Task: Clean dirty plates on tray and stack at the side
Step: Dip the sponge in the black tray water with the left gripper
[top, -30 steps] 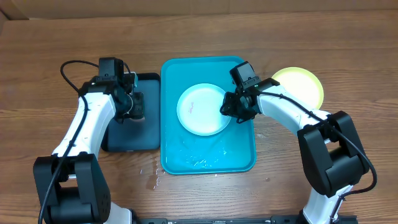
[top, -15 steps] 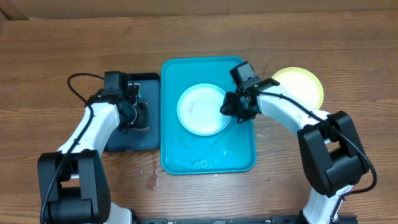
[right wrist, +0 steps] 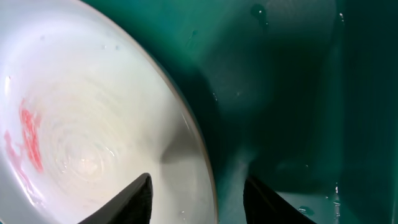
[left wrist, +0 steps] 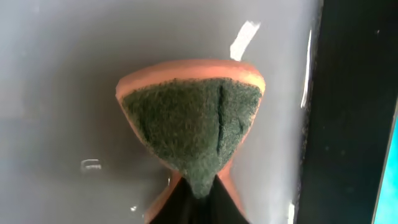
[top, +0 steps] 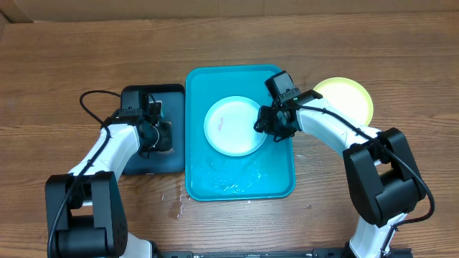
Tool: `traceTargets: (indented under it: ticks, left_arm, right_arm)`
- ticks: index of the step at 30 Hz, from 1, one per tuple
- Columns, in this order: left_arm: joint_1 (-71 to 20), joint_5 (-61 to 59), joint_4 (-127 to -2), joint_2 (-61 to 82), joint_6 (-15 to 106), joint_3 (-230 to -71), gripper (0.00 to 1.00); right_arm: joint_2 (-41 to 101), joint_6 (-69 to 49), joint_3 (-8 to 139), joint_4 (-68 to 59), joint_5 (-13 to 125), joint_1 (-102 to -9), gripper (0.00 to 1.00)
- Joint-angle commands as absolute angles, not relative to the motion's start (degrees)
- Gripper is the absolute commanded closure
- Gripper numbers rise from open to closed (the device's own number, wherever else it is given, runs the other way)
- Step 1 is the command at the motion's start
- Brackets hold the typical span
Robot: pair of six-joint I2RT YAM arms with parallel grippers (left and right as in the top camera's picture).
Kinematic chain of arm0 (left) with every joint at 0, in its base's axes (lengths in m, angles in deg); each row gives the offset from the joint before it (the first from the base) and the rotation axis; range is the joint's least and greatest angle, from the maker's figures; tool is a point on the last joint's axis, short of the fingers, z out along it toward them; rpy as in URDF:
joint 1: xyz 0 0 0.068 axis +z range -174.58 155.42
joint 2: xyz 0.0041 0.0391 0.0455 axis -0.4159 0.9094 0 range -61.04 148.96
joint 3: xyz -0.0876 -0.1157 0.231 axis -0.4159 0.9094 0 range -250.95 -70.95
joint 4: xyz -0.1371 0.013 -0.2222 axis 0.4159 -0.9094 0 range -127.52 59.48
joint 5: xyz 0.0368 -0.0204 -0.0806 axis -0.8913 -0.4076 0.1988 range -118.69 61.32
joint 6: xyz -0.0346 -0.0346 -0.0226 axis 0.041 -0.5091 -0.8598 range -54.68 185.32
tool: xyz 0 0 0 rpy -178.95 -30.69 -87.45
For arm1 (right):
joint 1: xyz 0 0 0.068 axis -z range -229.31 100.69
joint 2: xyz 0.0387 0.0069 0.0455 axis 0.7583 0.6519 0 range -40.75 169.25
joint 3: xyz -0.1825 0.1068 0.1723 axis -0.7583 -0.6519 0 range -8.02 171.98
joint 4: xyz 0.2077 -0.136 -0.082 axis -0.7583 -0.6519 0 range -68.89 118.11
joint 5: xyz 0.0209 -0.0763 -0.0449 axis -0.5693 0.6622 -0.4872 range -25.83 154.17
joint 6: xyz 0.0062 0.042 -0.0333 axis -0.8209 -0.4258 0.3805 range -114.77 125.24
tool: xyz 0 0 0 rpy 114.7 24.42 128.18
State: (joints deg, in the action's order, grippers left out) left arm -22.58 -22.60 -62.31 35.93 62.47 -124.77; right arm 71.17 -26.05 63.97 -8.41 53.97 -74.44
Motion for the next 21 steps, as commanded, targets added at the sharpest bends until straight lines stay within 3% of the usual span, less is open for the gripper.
traceTargets:
  ticks: [1, 7, 12, 21]
  left_arm:
    - [-22.36, -21.59, -61.72, 35.36, 61.88, -124.84, 0.76]
    - [-22.36, -21.59, -61.74, 35.36, 61.9, -124.84, 0.73]
    - [-22.36, -21.61, -61.74, 35.36, 61.9, -124.66, 0.73]
    - [-22.36, -21.77, -61.11, 35.38, 61.9, -124.22, 0.73]
  right_arm:
    - [70.73, -25.86, 63.29, -7.49, 54.23, -74.44, 0.58]
    - [70.73, -25.88, 62.75, -6.44, 54.19, -74.44, 0.86]
    - [70.73, -25.88, 62.75, -6.2, 53.71, -74.44, 0.96]
    - [70.73, -25.88, 62.75, -6.24, 52.88, -74.44, 0.96]
